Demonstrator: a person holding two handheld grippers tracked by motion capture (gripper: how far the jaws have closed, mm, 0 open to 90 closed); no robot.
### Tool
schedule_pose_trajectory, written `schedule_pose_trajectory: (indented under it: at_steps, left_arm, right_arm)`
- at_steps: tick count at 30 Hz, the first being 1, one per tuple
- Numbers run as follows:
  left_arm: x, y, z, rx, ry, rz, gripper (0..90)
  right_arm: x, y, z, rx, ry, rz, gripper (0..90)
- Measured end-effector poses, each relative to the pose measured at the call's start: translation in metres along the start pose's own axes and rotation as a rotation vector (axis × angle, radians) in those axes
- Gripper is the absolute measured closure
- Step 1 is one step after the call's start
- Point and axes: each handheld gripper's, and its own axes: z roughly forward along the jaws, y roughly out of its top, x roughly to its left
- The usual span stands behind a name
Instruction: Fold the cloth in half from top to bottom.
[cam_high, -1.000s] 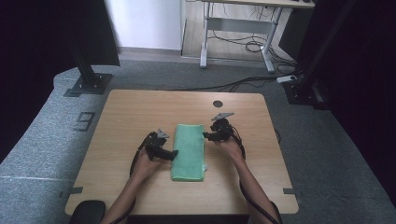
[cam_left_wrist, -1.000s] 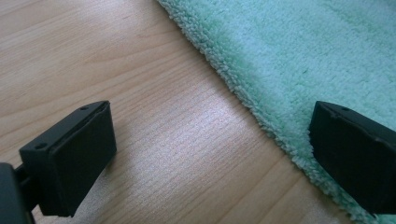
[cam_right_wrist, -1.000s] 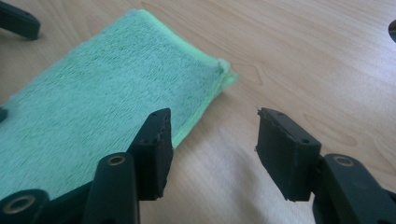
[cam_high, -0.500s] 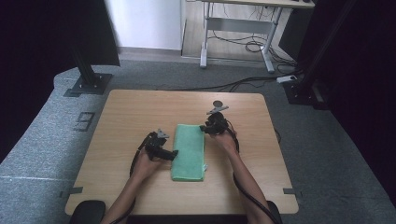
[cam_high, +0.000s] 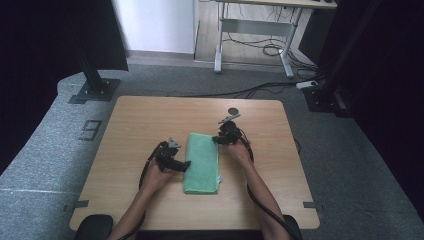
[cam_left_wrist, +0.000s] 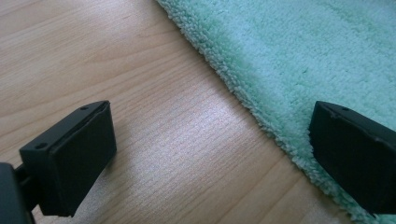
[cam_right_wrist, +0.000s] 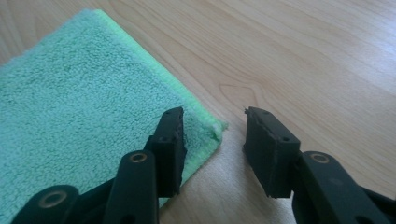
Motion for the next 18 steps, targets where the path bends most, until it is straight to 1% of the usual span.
schedule_pose_trajectory:
  at_steps: [2,3,5,7,8,9,10,13,16,18]
  left_arm:
    - [0.0,0.0,0.0,0.0,0.001,0.0,1.1]
    - [0.0,0.0,0.0,0.0,0.0,0.0,1.1]
    - [0.0,0.0,0.0001,0.0,0.0,0.0,1.1]
    - [0.0,0.0,0.0001,0.0,0.001,0.0,1.1]
    - [-0.0001,0.0,0.0001,0.0,0.001,0.0,1.2]
    - [-0.0001,0.0,0.0001,0.0,0.001,0.0,1.2]
    - [-0.0001,0.0,0.0,0.0,0.001,0.0,1.2]
    - [-0.0001,0.0,0.0001,0.0,0.001,0.0,1.2]
    - [-0.0001,0.0,0.0001,0.0,0.001,0.0,1.2]
    - [-0.0001,0.0,0.0001,0.0,0.002,0.0,1.2]
  right_arm:
    - [0.0003,0.0005,0.0,0.001,0.021,-0.001,63.1]
    - [0.0003,0.0005,0.0,0.001,0.021,-0.001,63.1]
    - [0.0003,0.0007,0.0001,0.002,0.045,0.002,69.6]
    - [0.0009,0.001,0.0003,0.003,0.053,0.006,73.7]
    - [0.0008,0.0012,0.0006,0.005,0.067,0.017,78.6]
    - [0.0008,0.0012,0.0006,0.005,0.067,0.017,78.6]
    - [0.0008,0.0011,0.0008,0.01,0.082,0.037,82.6]
    - [0.002,0.0015,0.0006,0.013,0.08,0.047,84.6]
    - [0.0062,0.0037,-0.0005,0.028,0.051,0.027,86.1]
    - [0.009,0.005,-0.0029,0.026,0.037,0.015,86.4]
